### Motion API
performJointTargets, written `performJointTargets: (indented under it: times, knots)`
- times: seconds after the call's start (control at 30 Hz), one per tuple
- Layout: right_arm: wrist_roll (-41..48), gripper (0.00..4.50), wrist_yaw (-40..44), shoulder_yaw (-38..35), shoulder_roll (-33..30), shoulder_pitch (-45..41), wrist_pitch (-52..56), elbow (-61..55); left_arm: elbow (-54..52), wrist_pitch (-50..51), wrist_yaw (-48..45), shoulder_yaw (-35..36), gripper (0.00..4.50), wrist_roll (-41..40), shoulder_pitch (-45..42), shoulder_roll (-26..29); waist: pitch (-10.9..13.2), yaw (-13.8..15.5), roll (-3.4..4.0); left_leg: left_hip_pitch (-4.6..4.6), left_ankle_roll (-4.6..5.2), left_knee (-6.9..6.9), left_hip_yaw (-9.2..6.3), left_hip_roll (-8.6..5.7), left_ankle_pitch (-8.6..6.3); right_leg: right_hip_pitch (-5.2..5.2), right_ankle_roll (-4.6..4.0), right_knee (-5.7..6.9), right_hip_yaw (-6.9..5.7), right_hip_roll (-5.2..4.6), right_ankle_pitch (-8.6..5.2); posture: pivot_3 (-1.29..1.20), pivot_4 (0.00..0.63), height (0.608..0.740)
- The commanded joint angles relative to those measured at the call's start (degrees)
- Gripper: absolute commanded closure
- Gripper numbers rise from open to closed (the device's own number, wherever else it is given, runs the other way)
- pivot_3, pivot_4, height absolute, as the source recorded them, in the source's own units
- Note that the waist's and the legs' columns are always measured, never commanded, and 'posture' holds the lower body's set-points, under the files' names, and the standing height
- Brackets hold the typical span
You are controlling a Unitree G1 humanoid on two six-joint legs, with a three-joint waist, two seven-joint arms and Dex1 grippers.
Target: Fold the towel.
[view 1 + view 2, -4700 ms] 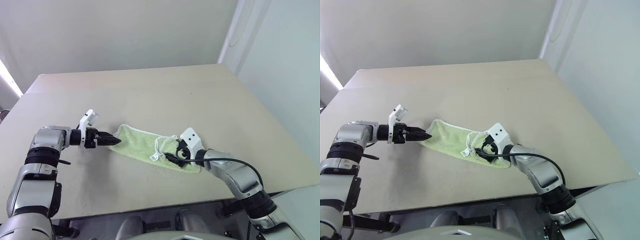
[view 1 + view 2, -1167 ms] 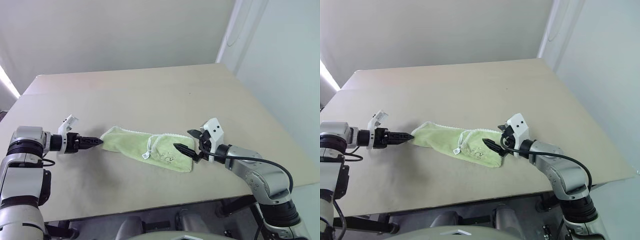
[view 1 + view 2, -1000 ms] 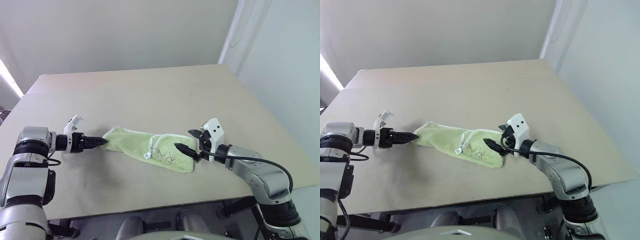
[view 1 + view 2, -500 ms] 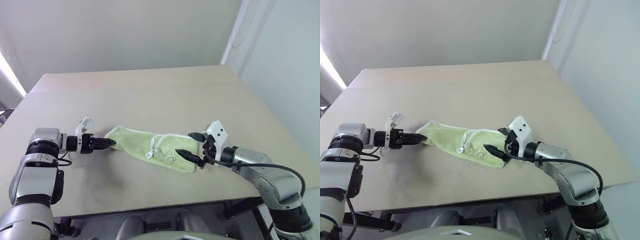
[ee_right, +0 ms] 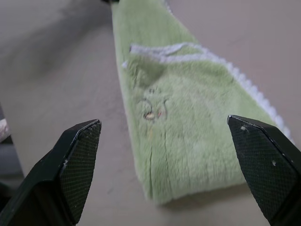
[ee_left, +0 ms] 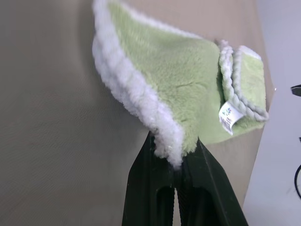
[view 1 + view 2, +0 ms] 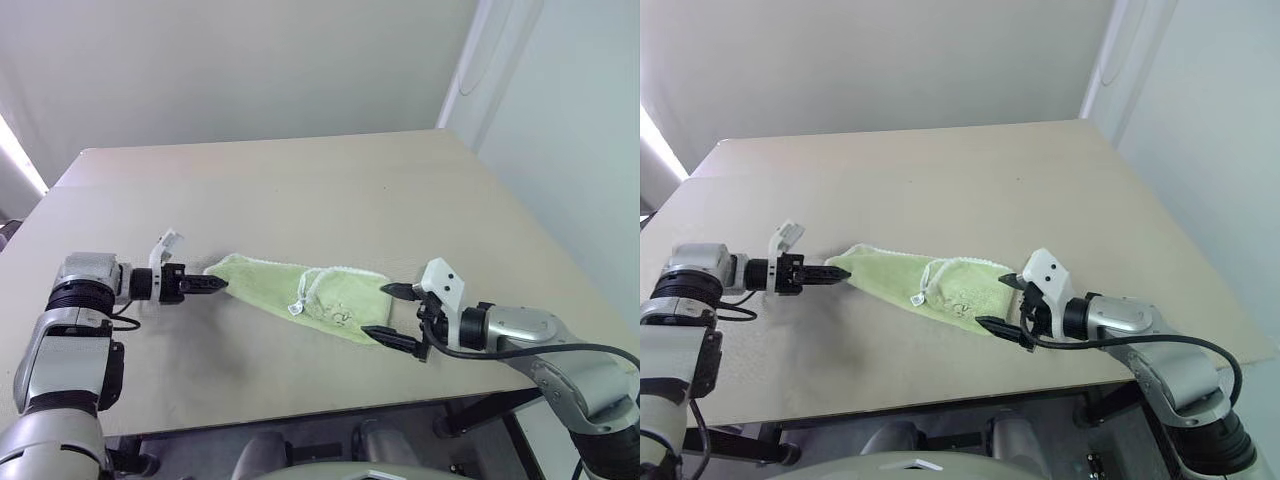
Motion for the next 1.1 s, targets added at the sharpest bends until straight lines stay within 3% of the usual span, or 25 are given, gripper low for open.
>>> performJointTargets:
  times: [0.03, 0.27, 0.57, 1.1]
  knots:
    - [0.4, 0.00, 0.2, -1.6, -0.5, 0.2, -1.6, -2.2, -4.0, -0.3, -1.9, -0.7, 4.44, -0.2, -0.1, 3.0, 0.0, 0.0, 0.00, 0.00, 0.00, 0.00, 0.00, 0.00, 0.00, 0.00, 0.00, 0.00, 0.00, 0.00, 0.00, 0.00, 0.000, 0.740]
    - [0.2, 0.00, 0.0, -1.1, -0.2, 0.8, -2.0, -2.1, -9.0, -3.2, -3.3, -2.9, 4.44, 0.2, -3.5, 4.8, 0.0, 0.3, -0.04, 0.00, 0.00, 0.02, -0.01, 0.02, 0.00, 0.00, 0.00, 0.01, -0.02, 0.00, 0.00, 0.00, 0.000, 0.740]
    - [0.3, 0.00, -1.1, -0.6, 0.4, 0.9, -1.8, -2.3, -13.5, -5.0, -8.0, -8.8, 4.44, 0.2, -10.8, -0.8, 0.0, 0.1, -0.04, -0.08, 0.00, 0.06, -0.02, -0.01, 0.00, 0.01, 0.01, -0.06, -0.04, -0.01, 0.00, 0.00, 0.000, 0.740]
    - [0.9, 0.00, -7.7, -3.8, 0.9, 5.6, 0.6, -6.9, -18.0, -16.2, -9.1, -32.1, 4.44, -12.9, -18.0, -9.5, 0.1, 0.2, -0.04, -0.14, 0.06, 0.11, -0.04, -0.01, -0.04, 0.01, 0.02, -0.11, -0.01, 0.03, -0.01, 0.00, 0.000, 0.740]
